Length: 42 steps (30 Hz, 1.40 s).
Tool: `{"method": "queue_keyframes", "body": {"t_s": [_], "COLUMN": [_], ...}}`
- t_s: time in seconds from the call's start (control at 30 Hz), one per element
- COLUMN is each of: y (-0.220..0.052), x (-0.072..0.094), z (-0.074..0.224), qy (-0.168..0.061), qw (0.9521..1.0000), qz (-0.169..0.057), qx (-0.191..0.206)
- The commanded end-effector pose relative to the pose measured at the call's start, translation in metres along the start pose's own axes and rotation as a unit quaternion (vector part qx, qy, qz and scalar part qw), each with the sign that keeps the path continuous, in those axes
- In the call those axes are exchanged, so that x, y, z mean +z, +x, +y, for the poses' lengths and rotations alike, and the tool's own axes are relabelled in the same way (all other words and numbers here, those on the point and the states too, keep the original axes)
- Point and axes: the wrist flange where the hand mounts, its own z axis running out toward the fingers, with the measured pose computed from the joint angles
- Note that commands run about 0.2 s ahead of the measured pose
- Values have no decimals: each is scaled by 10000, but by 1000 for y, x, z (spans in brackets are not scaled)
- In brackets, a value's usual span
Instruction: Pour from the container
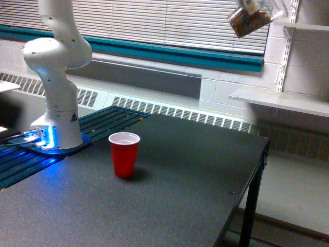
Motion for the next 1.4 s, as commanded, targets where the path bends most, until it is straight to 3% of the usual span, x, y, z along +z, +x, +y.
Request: {"method": "queue_keyframes", "body": {"t_s": [0.03,0.5,1.0,1.4], "y": [-10,-51,-110,-155], "x": [-11,-28,-44,-56], "z": [2,31,78,99], "qy": [-31,-335,-781,-1005], "qw": [9999,9990,9967,9949], "qz": [94,275,199,107], "qx": [-71,-136,-14,58]}}
